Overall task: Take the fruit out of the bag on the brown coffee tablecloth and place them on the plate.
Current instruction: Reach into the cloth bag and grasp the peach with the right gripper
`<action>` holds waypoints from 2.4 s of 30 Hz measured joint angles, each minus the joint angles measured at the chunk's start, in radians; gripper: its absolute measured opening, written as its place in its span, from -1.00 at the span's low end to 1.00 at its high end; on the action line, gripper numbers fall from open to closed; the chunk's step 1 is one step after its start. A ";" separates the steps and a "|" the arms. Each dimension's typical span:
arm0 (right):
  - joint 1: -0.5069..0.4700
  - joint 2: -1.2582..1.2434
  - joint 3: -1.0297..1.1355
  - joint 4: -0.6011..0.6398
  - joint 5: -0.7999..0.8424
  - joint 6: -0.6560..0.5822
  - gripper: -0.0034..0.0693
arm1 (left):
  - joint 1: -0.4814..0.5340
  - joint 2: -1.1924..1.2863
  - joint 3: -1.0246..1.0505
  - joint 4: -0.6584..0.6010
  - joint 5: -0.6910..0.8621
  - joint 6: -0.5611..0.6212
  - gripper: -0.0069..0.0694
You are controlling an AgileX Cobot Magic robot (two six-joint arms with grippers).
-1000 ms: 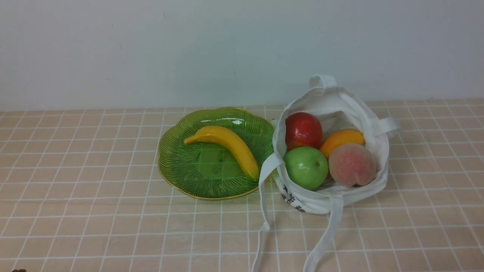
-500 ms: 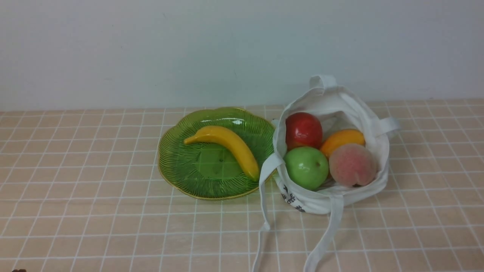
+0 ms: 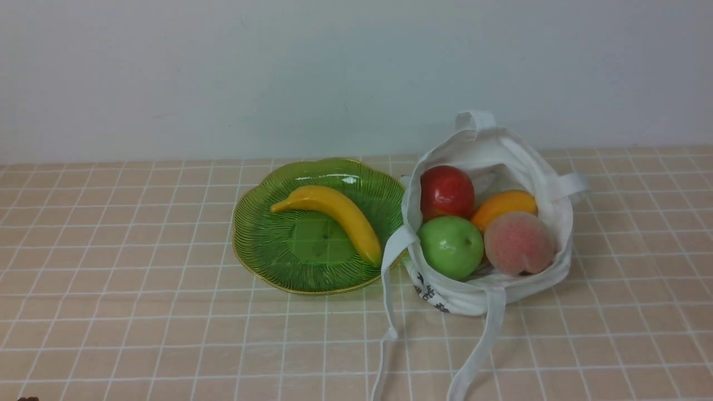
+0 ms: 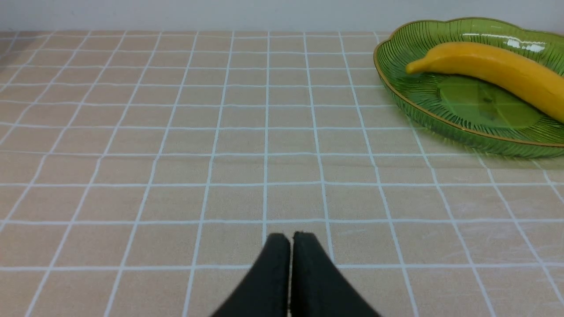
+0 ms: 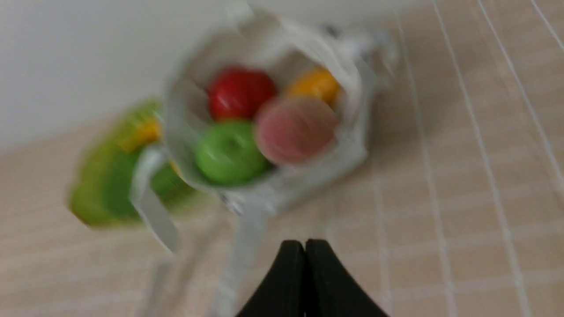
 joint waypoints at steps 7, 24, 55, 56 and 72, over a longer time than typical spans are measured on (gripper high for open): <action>0.035 0.551 -0.210 -0.008 0.190 -0.138 -0.94 | 0.000 0.000 0.000 0.000 0.000 0.000 -0.84; 0.290 1.206 -0.869 -0.231 0.214 -0.105 -0.80 | 0.000 0.000 0.000 0.000 0.000 0.000 -0.84; 0.290 1.397 -0.881 -0.320 0.155 0.120 0.54 | 0.000 0.000 0.000 0.000 0.000 0.000 -0.84; 0.290 1.397 -0.884 -0.320 0.162 0.120 0.51 | 0.000 0.000 0.000 0.000 0.000 0.000 -0.84; 0.290 1.304 -1.005 -0.330 0.343 0.080 0.51 | 0.000 0.000 0.000 0.000 0.000 0.000 -0.84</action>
